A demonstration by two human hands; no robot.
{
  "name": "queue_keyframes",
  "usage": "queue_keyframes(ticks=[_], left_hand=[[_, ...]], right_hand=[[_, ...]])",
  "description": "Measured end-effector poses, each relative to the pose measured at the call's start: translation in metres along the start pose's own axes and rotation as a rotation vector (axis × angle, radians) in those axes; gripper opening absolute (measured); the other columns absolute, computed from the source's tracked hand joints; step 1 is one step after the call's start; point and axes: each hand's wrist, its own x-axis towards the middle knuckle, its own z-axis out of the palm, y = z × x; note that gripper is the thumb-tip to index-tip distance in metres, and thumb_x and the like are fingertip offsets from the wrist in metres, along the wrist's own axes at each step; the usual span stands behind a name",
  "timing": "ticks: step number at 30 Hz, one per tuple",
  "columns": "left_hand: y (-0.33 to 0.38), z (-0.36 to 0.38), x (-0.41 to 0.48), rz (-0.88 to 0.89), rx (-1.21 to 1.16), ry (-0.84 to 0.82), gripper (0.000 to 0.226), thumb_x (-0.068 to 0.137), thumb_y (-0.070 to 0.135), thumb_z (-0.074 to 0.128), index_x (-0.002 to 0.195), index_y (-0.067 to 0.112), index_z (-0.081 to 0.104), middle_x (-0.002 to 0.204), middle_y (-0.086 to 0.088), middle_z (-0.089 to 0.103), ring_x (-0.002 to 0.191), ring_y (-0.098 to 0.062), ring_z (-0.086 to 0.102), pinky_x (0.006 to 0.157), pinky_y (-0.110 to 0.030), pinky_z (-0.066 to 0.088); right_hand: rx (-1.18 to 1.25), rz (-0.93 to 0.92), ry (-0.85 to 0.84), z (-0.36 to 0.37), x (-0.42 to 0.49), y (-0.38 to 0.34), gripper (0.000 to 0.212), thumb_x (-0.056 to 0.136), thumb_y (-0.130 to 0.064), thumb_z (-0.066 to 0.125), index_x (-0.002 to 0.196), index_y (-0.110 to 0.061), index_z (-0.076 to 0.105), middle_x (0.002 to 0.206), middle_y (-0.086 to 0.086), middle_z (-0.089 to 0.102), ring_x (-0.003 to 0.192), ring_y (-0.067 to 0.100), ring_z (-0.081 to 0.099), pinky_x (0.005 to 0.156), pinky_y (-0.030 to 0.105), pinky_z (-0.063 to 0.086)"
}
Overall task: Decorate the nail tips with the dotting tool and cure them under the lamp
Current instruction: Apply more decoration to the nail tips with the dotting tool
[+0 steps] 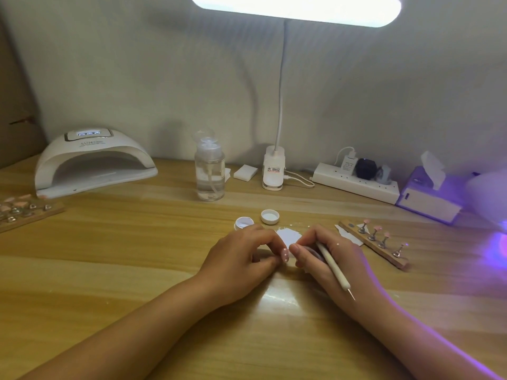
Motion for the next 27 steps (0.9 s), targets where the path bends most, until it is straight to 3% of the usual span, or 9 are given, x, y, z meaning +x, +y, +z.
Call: queue_keyframes(ticks=[5,11,13,18,22,27], left_hand=[[0.0000,-0.0002,0.0000,-0.001,0.001,0.002,0.014,0.086,0.023,0.068,0.085,0.037,0.068,0.092,0.020,0.063,0.064,0.002,0.051,0.063,-0.022,0.036],[0.0001,-0.0003,-0.0006,-0.002,-0.025,0.006,0.013,0.087,0.021,0.068,0.086,0.033,0.069,0.092,0.021,0.064,0.067,0.010,0.051,0.064,-0.021,0.035],[-0.0002,0.0002,-0.0003,-0.007,-0.034,0.007,0.013,0.088,0.020,0.068,0.086,0.033,0.069,0.093,0.021,0.064,0.066,0.009,0.051,0.065,-0.022,0.035],[-0.0010,0.0008,0.0003,-0.006,-0.031,0.005,0.013,0.088,0.020,0.067,0.086,0.034,0.068,0.095,0.021,0.064,0.064,0.006,0.051,0.065,-0.024,0.037],[-0.0015,0.0004,-0.0005,-0.007,-0.029,-0.006,0.014,0.087,0.020,0.067,0.086,0.034,0.067,0.093,0.022,0.063,0.061,0.002,0.050,0.065,-0.025,0.037],[-0.0005,-0.0003,-0.0001,-0.011,-0.027,-0.008,0.016,0.088,0.021,0.066,0.085,0.036,0.065,0.092,0.024,0.062,0.062,0.002,0.051,0.065,-0.025,0.035]], right_hand=[[0.001,0.000,-0.005,0.0008,-0.0001,0.0002,0.012,0.088,-0.024,0.073,0.081,-0.018,0.066,0.071,-0.013,0.067,0.069,0.010,0.064,0.065,0.027,0.049],[0.043,-0.011,0.001,-0.0012,-0.0020,0.0030,0.009,0.091,-0.024,0.069,0.084,-0.023,0.064,0.072,-0.014,0.069,0.070,0.001,0.064,0.056,0.009,0.045],[0.043,-0.022,0.007,-0.0017,-0.0027,0.0032,0.008,0.093,-0.021,0.068,0.087,-0.026,0.065,0.073,-0.015,0.069,0.072,0.000,0.065,0.060,0.008,0.044],[0.052,-0.030,0.029,-0.0009,-0.0033,0.0019,0.008,0.091,-0.022,0.069,0.094,-0.023,0.061,0.079,-0.013,0.070,0.076,0.006,0.068,0.067,0.024,0.053],[0.013,-0.039,0.070,-0.0002,-0.0033,-0.0004,0.017,0.089,-0.026,0.072,0.089,-0.019,0.057,0.073,-0.002,0.066,0.072,0.011,0.064,0.068,0.031,0.050],[0.006,-0.062,0.069,0.0013,-0.0038,-0.0025,0.011,0.088,-0.020,0.073,0.090,-0.020,0.062,0.082,-0.011,0.066,0.076,0.006,0.063,0.063,0.015,0.046]])
